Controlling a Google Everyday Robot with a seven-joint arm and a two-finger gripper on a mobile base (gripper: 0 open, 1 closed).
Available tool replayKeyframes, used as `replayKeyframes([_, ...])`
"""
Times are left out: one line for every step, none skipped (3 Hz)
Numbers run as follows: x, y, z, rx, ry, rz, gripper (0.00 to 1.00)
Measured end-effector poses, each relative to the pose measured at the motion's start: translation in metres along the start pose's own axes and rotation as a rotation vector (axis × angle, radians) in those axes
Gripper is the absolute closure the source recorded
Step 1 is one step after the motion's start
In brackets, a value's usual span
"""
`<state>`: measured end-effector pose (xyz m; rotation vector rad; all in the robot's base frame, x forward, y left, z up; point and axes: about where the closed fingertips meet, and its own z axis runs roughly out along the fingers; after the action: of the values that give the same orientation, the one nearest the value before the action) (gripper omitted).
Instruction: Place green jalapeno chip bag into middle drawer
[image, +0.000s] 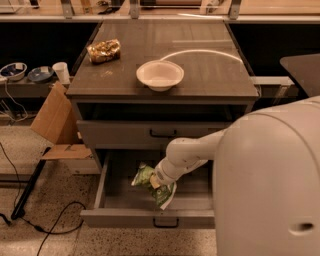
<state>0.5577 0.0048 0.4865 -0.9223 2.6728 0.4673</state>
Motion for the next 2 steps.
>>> replayKeyframes([-0.003,-0.0093,0.0188,-0.009,0.014,0.057,1.0])
replayKeyframes([-0.0054,-0.0164,0.0272,-0.012,0.017,0.102,0.81])
